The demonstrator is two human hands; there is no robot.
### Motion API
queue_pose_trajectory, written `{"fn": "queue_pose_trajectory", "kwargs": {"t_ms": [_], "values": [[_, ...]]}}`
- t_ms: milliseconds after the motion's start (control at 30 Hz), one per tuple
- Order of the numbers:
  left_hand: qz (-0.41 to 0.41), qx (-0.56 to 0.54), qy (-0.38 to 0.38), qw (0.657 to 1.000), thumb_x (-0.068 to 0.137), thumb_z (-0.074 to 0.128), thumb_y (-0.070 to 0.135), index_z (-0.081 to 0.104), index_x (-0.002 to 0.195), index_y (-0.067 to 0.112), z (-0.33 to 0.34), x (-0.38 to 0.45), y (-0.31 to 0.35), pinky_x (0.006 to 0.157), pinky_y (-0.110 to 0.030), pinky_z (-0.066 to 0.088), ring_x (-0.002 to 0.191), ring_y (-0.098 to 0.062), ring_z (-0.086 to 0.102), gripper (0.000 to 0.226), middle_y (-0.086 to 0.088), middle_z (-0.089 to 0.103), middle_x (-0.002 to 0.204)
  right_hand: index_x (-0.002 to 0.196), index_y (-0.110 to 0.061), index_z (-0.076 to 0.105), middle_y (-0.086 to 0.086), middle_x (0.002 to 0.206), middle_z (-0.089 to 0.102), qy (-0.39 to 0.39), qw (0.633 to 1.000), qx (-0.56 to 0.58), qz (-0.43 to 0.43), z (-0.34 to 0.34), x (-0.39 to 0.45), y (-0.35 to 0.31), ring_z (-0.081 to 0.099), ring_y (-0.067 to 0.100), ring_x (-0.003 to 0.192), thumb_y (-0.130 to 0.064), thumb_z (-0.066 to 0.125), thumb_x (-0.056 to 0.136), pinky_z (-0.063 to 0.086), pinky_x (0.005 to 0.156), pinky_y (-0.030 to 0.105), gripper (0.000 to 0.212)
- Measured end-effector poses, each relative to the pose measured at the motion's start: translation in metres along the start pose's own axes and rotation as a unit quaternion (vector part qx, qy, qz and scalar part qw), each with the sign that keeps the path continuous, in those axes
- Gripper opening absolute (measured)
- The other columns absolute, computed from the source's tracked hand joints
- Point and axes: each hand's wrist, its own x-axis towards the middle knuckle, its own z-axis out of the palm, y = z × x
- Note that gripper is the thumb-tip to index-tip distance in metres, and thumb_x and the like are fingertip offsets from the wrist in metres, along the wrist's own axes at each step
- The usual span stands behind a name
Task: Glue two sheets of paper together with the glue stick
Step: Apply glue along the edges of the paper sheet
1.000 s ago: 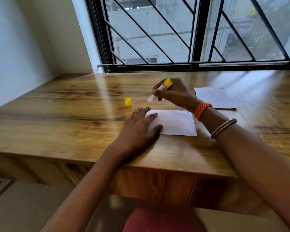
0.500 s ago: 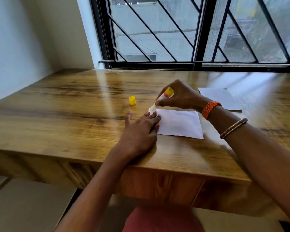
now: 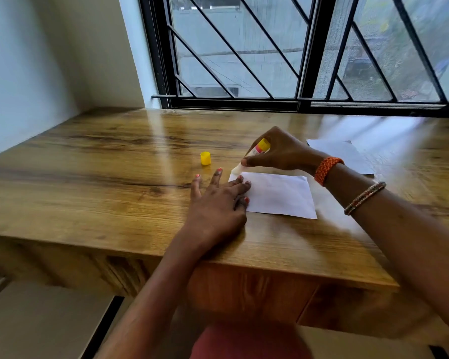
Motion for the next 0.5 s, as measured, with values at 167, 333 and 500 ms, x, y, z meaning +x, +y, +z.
{"fn": "queue_pose_trajectory", "kwargs": {"t_ms": [167, 333, 500], "values": [[0.002, -0.007, -0.002, 1.0, 0.098, 0.032, 0.036, 0.027, 0.143, 0.039, 0.0011, 0.0002, 0.0003, 0.115, -0.047, -0.016, 0.147, -0.01, -0.006, 0.046, 0.017, 0.018, 0.156, 0.08, -0.012, 0.074, 0.007, 0.074, 0.072, -0.003, 1.0, -0.004, 0.006, -0.0012, -0.0026, 0.0044, 0.054, 0.008, 0.06, -0.065, 0.064, 0.056, 0.04, 0.075, 0.036, 0.059], [0.0, -0.011, -0.002, 1.0, 0.097, 0.033, 0.036, 0.028, 0.143, 0.039, 0.0, 0.0001, -0.0001, 0.115, -0.046, -0.016, 0.147, -0.009, -0.006, 0.046, 0.017, 0.018, 0.156, 0.079, -0.012, 0.073, 0.007, 0.072, 0.07, -0.011, 1.0, 0.01, -0.004, 0.0038, 0.0019, -0.0009, 0.053, 0.009, 0.06, -0.066, 0.063, 0.054, 0.042, 0.075, 0.04, 0.06], [-0.007, -0.041, 0.0, 0.999, 0.096, 0.037, 0.035, 0.03, 0.142, 0.039, 0.0002, 0.0001, -0.0005, 0.118, -0.043, -0.007, 0.147, -0.009, -0.007, 0.046, 0.016, 0.018, 0.156, 0.082, -0.014, 0.073, 0.005, 0.075, 0.071, -0.016, 1.0, -0.005, -0.008, 0.0008, 0.0016, 0.0004, 0.055, 0.01, 0.064, -0.064, 0.066, 0.057, 0.043, 0.081, 0.041, 0.056]]}}
